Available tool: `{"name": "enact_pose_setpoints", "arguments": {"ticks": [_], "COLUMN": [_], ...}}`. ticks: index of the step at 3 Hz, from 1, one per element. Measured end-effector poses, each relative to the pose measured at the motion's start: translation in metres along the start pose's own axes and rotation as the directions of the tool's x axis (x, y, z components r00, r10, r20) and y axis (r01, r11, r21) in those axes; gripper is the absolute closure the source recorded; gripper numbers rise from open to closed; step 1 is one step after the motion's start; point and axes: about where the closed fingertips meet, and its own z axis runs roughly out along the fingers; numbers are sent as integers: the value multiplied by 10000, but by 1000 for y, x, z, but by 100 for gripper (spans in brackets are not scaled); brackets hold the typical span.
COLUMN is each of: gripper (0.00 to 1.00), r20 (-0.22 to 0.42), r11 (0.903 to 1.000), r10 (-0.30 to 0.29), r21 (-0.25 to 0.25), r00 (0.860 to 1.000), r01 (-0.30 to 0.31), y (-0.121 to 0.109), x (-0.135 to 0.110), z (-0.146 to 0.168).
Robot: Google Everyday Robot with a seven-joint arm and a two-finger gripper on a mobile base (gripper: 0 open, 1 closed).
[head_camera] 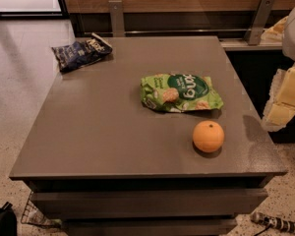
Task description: Pick blue chip bag
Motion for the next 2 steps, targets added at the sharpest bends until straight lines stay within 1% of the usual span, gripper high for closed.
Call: {"name": "enact_pose_setpoints", "arguments": {"ticks": [1, 2], "gripper": [0, 0], "r20": [81, 543], "r11": [10000, 9989], "r10": [-9, -71], "r21": [73, 472], "r00": [10000, 9985], "r01": [8, 45], "y": [-4, -26], "x": [-2, -15], "z": [0, 0]}}
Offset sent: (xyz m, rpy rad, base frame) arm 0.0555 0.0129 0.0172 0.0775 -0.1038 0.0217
